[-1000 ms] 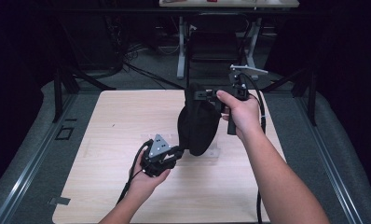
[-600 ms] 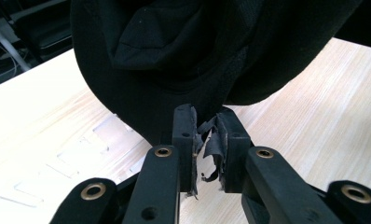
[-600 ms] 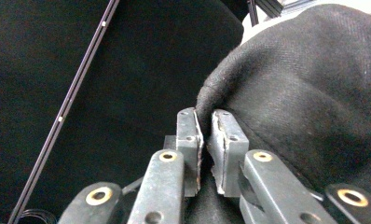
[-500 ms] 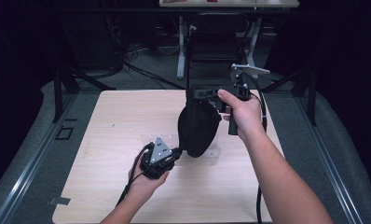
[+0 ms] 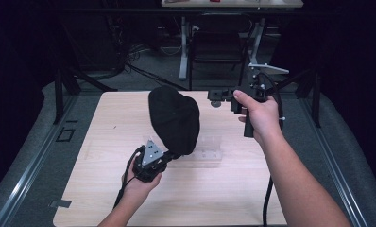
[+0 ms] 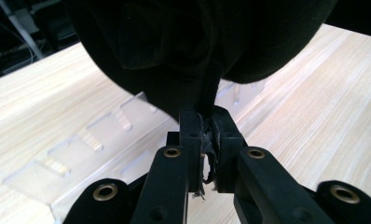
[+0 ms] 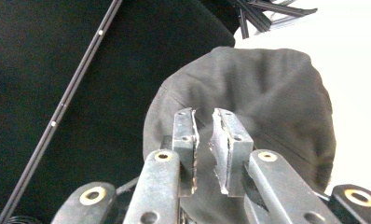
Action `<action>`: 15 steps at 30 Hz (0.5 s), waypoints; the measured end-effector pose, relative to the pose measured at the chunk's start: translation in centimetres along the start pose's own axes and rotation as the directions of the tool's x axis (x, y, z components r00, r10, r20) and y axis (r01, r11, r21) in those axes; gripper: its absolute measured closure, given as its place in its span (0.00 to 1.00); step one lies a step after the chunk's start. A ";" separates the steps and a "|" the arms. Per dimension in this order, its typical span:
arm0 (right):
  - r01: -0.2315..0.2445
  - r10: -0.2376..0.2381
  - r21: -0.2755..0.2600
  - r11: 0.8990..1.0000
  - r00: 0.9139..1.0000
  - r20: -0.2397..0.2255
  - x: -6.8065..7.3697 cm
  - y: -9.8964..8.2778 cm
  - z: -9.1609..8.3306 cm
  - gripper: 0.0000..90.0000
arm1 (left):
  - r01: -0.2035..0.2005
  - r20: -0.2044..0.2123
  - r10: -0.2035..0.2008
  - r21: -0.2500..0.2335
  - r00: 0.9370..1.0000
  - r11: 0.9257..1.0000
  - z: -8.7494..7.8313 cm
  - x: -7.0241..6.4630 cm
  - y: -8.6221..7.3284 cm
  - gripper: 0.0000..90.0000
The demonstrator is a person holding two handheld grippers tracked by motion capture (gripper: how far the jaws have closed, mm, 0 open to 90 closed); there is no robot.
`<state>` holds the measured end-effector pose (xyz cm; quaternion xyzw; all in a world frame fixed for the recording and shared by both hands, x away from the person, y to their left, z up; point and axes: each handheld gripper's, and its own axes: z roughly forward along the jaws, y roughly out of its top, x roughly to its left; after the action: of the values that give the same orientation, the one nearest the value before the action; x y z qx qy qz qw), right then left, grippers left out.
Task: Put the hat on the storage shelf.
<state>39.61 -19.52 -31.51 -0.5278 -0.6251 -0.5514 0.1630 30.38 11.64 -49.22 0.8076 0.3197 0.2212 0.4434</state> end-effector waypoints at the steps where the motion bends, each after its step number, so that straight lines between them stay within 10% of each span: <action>1: 0.004 -0.004 0.002 1.000 1.000 -0.002 0.0 0.0 -0.1 0.88 | 0.000 -0.001 0.000 0.004 1.000 1.000 0.0 0.1 -0.1 0.95; 15: 0.017 -0.017 0.003 1.000 0.999 0.047 -1.2 -1.0 -1.1 0.86 | 0.075 0.025 -0.075 0.012 0.997 0.997 0.0 1.3 -2.9 0.93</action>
<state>38.82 -20.86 -32.58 -0.5351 -0.6340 -0.5394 0.1441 30.41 13.71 -51.60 0.8001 0.3453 0.1923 0.4512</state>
